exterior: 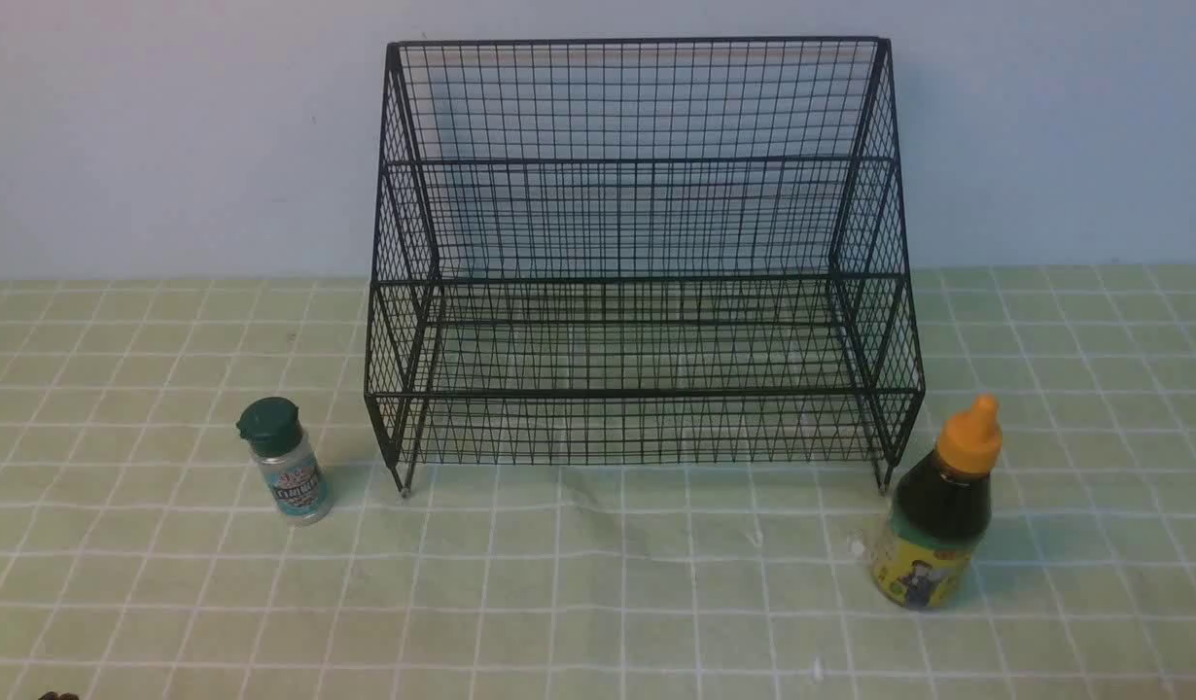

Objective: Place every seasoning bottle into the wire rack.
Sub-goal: Use the right arm to grab the condiment bottle closest to it

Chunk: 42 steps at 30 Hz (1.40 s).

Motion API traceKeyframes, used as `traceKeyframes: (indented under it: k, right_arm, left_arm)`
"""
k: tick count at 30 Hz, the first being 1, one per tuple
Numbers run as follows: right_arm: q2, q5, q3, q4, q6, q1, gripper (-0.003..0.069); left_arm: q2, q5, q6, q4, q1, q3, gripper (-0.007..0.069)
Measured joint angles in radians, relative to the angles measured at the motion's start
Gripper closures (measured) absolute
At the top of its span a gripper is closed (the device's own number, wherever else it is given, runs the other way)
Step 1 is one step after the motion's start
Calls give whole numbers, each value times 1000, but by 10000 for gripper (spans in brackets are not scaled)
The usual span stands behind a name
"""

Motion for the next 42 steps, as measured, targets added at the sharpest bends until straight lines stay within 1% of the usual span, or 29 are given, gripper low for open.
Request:
traceKeyframes:
  k: [28, 30, 32, 33, 36, 37, 38, 39, 40, 42]
  right_arm:
    - [0, 0, 0, 0, 0, 0, 673]
    - [0, -17, 2, 20, 2, 0, 673]
    - [0, -105, 10, 87, 17, 0, 673]
    - [0, -105, 10, 87, 20, 0, 673]
    - [0, -290, 10, 220, 71, 0, 673]
    - [0, -301, 10, 237, 75, 0, 673]
    - [0, -390, 10, 297, 97, 0, 673]
    - [0, -406, 10, 310, 100, 0, 673]
    - [0, -467, 10, 345, 106, 0, 673]
    - [0, -516, 10, 362, 108, 0, 673]
  left_arm:
    - [0, 0, 0, 0, 0, 0, 631]
    - [0, 0, 0, 0, 0, 0, 631]
    - [0, 0, 0, 0, 0, 0, 631]
    - [0, 0, 0, 0, 0, 0, 631]
    - [0, 0, 0, 0, 0, 0, 631]
    - [0, 0, 0, 0, 0, 0, 631]
    - [0, 0, 0, 0, 0, 0, 631]
    - [0, 0, 0, 0, 0, 0, 631]
    - [0, 0, 0, 0, 0, 0, 631]
    - [0, 0, 0, 0, 0, 0, 631]
